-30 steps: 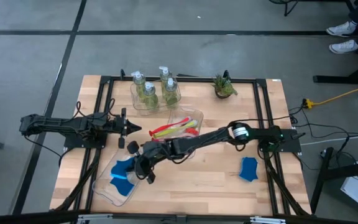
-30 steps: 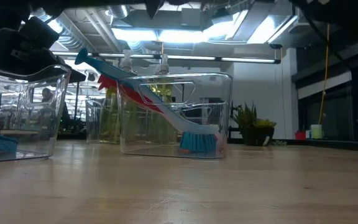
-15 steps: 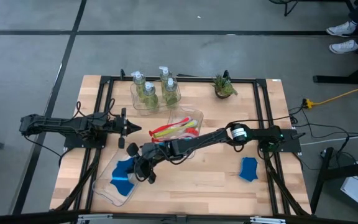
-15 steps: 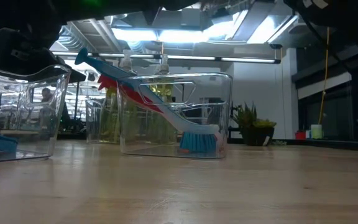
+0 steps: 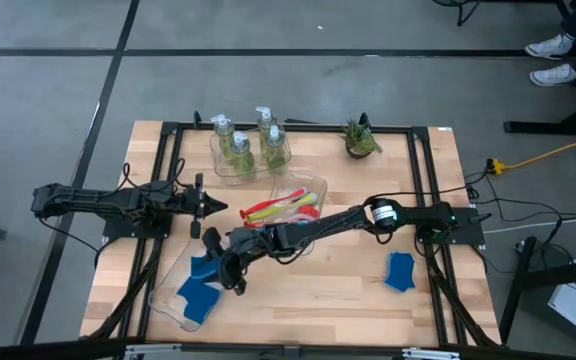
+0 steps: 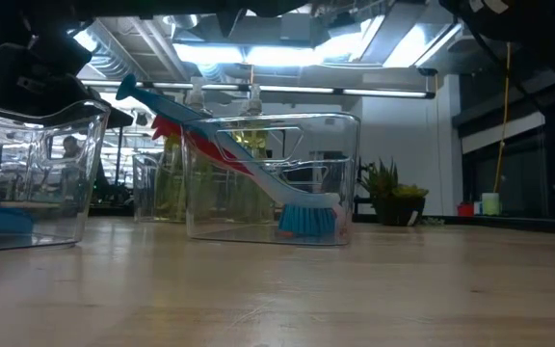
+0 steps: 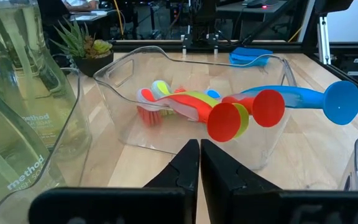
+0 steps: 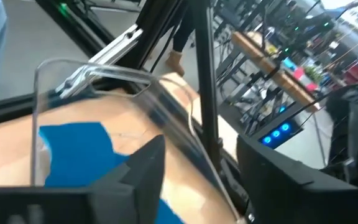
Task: Pick & Place Kitchen Sink Supplies
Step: Put the blue sponge into the bottom transparent bin
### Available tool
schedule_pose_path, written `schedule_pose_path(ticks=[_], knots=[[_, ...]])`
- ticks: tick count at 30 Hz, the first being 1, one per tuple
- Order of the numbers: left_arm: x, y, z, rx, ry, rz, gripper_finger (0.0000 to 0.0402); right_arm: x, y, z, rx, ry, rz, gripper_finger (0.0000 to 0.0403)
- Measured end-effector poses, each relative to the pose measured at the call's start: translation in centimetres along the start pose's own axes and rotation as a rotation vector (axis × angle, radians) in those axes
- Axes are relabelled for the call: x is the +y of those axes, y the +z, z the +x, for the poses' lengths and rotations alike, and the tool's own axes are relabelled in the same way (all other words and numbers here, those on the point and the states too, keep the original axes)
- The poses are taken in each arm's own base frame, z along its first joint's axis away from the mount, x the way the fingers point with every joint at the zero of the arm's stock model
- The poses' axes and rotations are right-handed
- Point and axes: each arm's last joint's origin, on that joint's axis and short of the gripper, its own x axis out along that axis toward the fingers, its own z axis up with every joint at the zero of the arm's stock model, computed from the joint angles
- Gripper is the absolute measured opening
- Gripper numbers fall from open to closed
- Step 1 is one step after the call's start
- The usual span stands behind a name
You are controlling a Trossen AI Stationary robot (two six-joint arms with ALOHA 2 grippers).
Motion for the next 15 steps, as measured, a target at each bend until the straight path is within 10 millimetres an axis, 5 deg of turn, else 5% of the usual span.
schedule_pose_path(ticks=[7,15], knots=[[0.0,0.0,0.0,0.0,0.0,0.0,0.0012,-0.25,0.35,-0.01,-0.04,-0.021,-0.006,0.0263],[0.0,0.0,0.0,0.0,0.0,0.0,0.0009,-0.65,0.86,-0.06,-0.093,-0.062,-0.017,0.0273]])
